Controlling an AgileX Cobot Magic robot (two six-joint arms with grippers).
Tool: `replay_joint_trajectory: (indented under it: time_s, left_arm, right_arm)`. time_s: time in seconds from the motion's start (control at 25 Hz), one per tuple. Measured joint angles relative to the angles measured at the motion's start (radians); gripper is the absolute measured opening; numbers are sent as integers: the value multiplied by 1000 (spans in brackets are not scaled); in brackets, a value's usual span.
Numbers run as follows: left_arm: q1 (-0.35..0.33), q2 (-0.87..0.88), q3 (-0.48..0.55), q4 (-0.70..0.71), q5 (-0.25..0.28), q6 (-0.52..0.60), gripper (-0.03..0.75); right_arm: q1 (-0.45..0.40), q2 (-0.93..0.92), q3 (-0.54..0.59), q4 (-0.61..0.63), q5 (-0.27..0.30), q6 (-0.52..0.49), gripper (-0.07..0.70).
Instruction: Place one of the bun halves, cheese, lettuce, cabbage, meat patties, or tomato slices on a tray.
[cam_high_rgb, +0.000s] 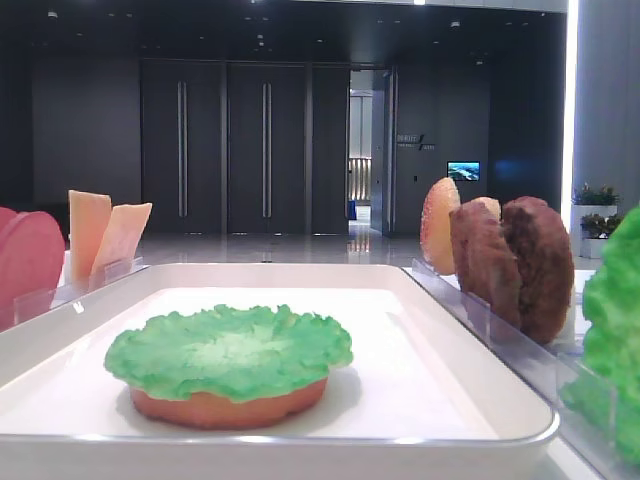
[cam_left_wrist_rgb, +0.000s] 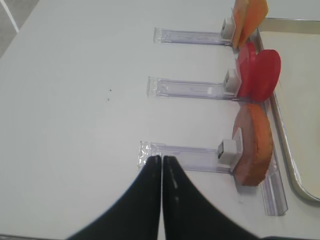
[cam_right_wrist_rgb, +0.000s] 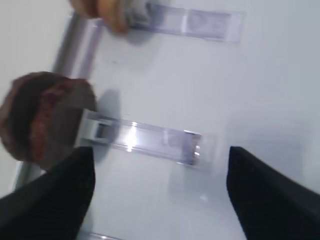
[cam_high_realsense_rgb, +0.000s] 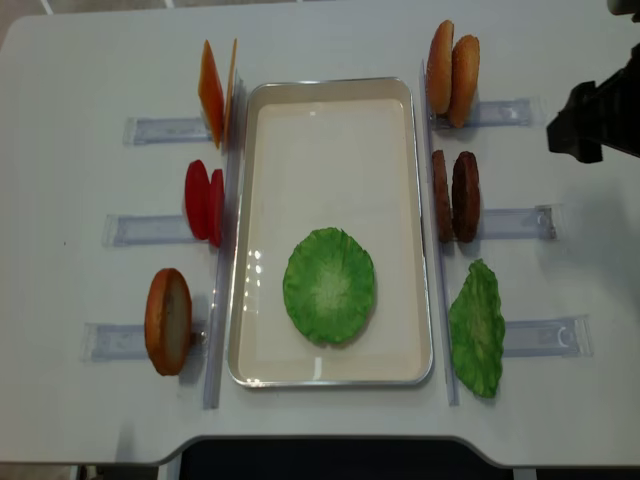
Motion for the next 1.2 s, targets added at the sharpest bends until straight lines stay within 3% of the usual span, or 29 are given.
replay_joint_trajectory:
  time_s: [0.24,0.36,0.72,0.84,1.2]
  left_arm:
    - [0,0,0,0,0,0,-1]
    - [0,0,0,0,0,0,-1]
    - [0,0,0,0,0,0,-1]
    - [0,0,0,0,0,0,-1]
    - [0,0,0,0,0,0,-1]
  right_arm:
    - [-37,-1,0,-296,28,242,522]
    - [-38,-2,0,-338,38,291,522]
    - [-38,-40,0,-345,168,304,522]
    - [-38,-118,0,-346,187,305,522]
    - [-38,-387,79,-362,336,305,522]
